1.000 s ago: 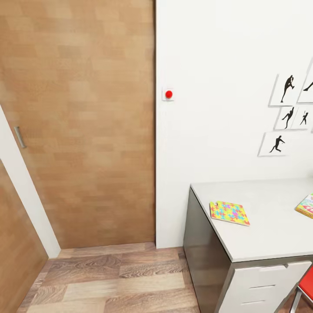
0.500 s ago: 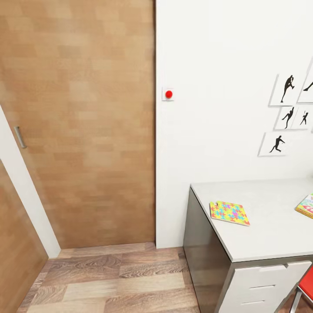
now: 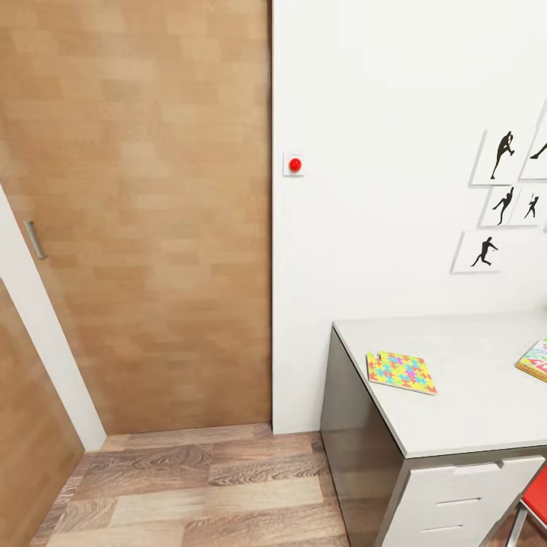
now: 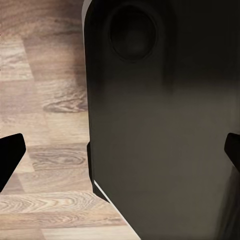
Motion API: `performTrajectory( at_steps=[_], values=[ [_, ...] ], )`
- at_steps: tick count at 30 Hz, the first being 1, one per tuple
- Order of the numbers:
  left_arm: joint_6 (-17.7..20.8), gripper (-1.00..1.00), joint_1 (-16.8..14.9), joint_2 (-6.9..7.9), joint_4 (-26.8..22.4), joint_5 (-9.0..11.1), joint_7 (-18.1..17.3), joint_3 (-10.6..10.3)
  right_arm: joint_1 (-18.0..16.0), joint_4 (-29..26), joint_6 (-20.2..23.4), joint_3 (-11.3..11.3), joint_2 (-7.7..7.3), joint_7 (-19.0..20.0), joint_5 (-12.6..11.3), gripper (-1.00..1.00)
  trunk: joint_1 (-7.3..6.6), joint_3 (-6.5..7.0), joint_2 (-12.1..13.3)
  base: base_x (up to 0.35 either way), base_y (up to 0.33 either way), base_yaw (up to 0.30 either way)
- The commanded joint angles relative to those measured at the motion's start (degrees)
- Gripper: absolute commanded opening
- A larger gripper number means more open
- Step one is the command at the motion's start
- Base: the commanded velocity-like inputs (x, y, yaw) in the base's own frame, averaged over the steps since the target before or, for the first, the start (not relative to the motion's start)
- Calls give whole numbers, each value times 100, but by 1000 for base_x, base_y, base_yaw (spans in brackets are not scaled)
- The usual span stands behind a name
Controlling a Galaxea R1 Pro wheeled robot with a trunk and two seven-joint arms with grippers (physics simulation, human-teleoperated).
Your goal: Put all the toys in the child's room - the three board games (two on the bed and one on the table), the two jigsaw puzzles on the table, and the tennis ball on the table - inside the toy box on the table in the child's room.
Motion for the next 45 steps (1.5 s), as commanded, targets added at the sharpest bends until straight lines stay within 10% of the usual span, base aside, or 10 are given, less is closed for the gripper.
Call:
performTrajectory(
  at_steps=[1,45],
  values=[
    [3,100,1,7,-8,-3,-5,-2,-14,-11,-3,5,8,6,4,100,0,-4,-2,0,0,-53],
    [18,100,-1,53,-9,-16,-26,-10,-136,-143,10,-11,-16,81,-5,100,0,-4,-2,0,0,-260]
  ],
)
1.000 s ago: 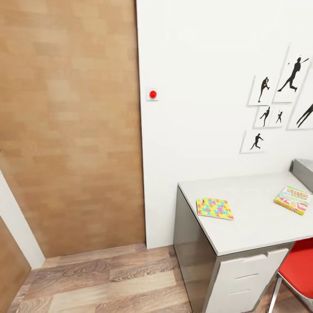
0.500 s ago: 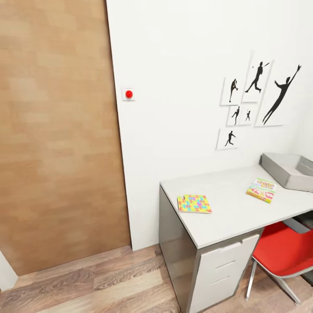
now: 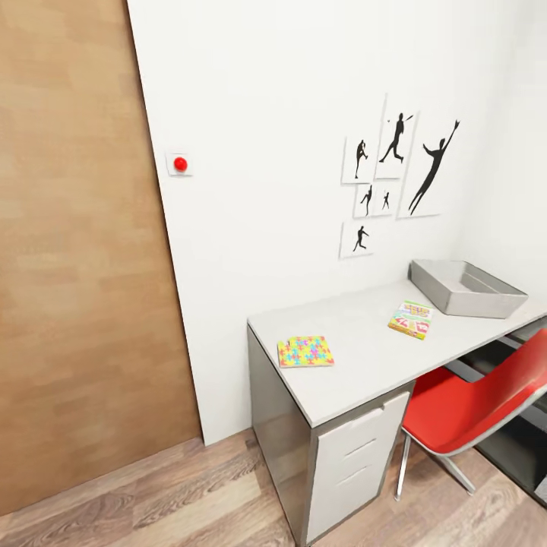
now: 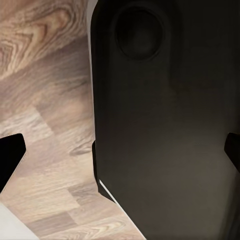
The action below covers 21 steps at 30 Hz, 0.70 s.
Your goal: Put all the toys in the child's room - the three board games (two on the bed and one on the table), the two jigsaw puzzles on the table, and the tennis ball on the table - inside the toy box on the table in the child's room.
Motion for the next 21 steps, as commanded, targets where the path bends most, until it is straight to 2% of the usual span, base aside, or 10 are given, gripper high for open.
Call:
performTrajectory(
  at_steps=[1,21],
  values=[
    [1,100,3,1,-8,-2,-3,-1,-3,1,-1,-1,0,10,1,100,0,-4,-2,0,0,-288],
    [1,100,3,1,-8,-1,-3,3,-3,-17,-10,-2,0,9,2,100,0,-4,-2,0,0,-288]
  ],
)
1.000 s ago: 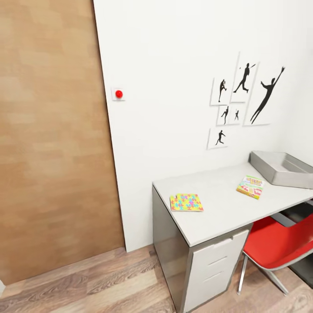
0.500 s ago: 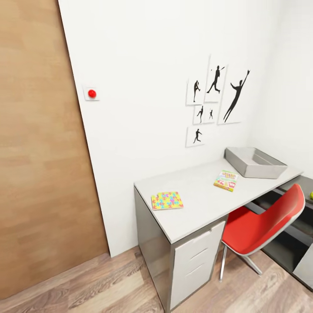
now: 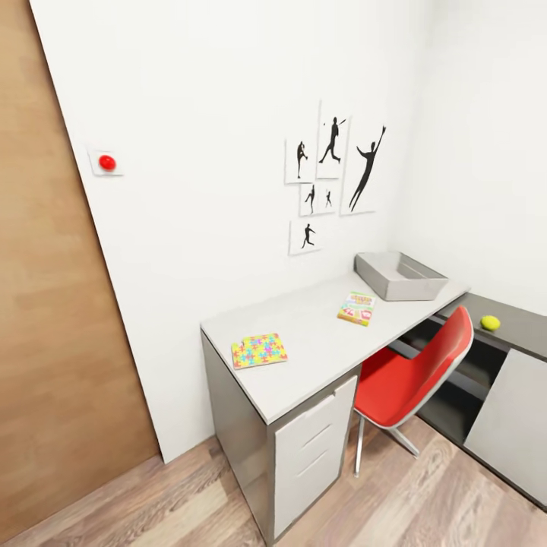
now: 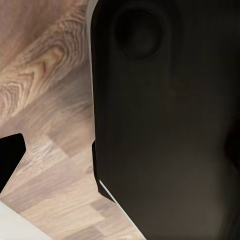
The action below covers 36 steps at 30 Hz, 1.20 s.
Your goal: Put all the toys in the child's room - the three board games (two on the bed and one on the table), the two jigsaw puzzles on the table, and the tennis ball on the table - inside the toy box on the table in the child's room.
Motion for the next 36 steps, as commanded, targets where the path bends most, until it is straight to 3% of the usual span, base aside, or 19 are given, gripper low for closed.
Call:
performTrajectory(
  at_steps=[1,36],
  values=[
    [1,100,3,1,-7,-3,-3,-1,-3,0,-2,-1,0,8,1,100,0,-4,-2,0,0,-288],
    [-1,100,3,1,-6,-6,-3,-3,-81,-12,5,-1,-8,11,-1,100,0,-4,-2,0,0,-288]
  ],
)
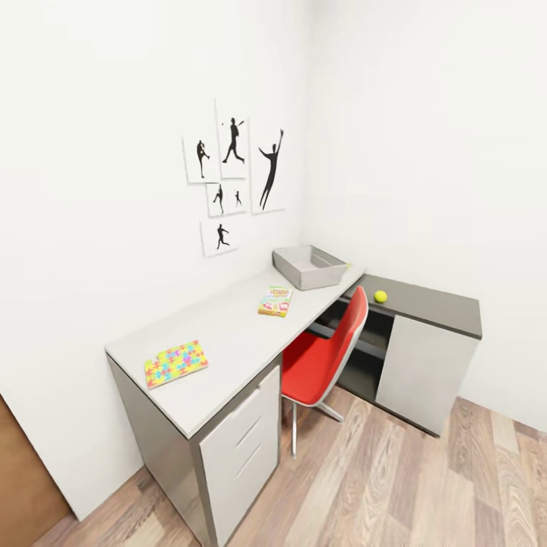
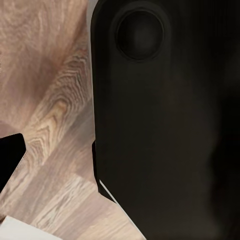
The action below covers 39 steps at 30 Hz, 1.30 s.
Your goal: Put all the toys in the child's room - the three board games (two on the bed and one on the table), the two jigsaw puzzles on the table, and the tennis ball on the table - inside the toy box on the table in the child's room.
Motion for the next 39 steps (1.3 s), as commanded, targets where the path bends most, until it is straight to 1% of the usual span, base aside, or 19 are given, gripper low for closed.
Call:
performTrajectory(
  at_steps=[1,22,39],
  values=[
    [-1,100,3,1,-9,-3,-3,-1,-12,1,-1,-1,0,10,1,100,0,-4,-2,0,0,-288],
    [-14,100,2,-34,-11,31,-3,13,-106,1,20,-1,-35,10,-4,100,0,-4,-2,0,0,-288],
    [9,100,9,-20,-6,50,-47,-4,-110,8,33,-1,-36,10,1,100,0,-4,-2,0,0,-288]
  ],
)
